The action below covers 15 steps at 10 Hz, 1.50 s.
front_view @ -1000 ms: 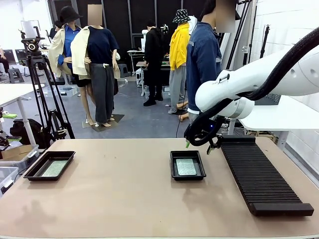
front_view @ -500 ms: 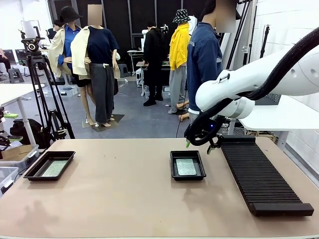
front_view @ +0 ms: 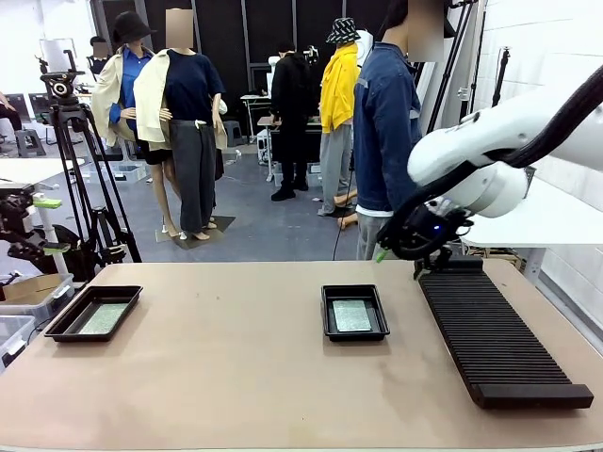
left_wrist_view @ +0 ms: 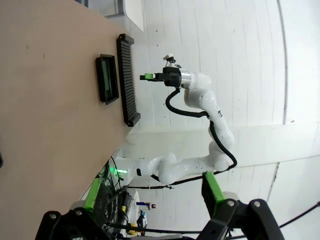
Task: Inspect and transfer BCBs to ESD trays.
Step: Pick up the ESD tray and place it on the left side of the table.
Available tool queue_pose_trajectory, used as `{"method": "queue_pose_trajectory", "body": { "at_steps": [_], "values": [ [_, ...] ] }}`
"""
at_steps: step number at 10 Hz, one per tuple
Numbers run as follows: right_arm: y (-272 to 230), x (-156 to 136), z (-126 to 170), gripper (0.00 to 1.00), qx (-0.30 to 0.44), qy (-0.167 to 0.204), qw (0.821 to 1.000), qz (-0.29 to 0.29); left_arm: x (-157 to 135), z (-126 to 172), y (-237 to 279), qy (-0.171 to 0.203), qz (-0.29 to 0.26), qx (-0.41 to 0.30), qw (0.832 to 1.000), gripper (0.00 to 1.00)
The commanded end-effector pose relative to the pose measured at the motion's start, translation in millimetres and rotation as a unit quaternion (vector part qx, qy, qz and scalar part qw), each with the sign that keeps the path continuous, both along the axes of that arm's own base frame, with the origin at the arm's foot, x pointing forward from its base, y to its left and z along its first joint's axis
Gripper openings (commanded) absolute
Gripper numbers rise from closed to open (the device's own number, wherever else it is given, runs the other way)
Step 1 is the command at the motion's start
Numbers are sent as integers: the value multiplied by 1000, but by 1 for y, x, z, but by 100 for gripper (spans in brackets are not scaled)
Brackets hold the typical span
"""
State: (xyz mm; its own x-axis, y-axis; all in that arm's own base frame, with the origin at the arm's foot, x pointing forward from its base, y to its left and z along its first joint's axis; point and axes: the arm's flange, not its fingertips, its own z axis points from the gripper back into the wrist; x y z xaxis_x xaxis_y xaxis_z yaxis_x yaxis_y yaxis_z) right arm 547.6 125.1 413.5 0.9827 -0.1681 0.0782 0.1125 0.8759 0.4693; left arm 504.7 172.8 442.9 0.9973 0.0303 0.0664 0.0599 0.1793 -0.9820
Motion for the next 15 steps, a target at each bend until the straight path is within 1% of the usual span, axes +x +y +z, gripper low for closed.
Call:
{"method": "queue_pose_trajectory", "body": {
  "at_steps": [1,3,4,5,7,8,9,10,12,15],
  "values": [
    [-41,-12,-4,100,42,1,999,19,-5,9,-46,14,31,39,999,100],
    [-76,-11,-1,100,73,-9,997,20,3,18,-82,18,57,62,996,100],
    [-93,-10,-1,100,97,-9,995,17,9,23,-102,31,78,75,994,100],
    [-110,-7,-3,100,130,-9,991,21,15,27,-122,31,83,97,991,100],
    [-141,-9,-2,100,193,-10,981,21,23,34,-162,33,79,134,987,100],
    [-159,-10,-2,100,234,-6,972,30,28,35,-182,38,80,156,984,100],
    [-173,-10,-4,100,254,-6,966,38,33,36,-199,51,81,173,980,100],
    [-186,-8,-8,100,272,-4,962,36,37,37,-214,53,73,190,978,100],
    [-210,-4,-17,100,309,-7,950,40,41,39,-248,52,67,222,971,100],
    [-241,-5,-28,100,369,-14,928,55,36,42,-302,29,88,279,956,100]
  ]
}}
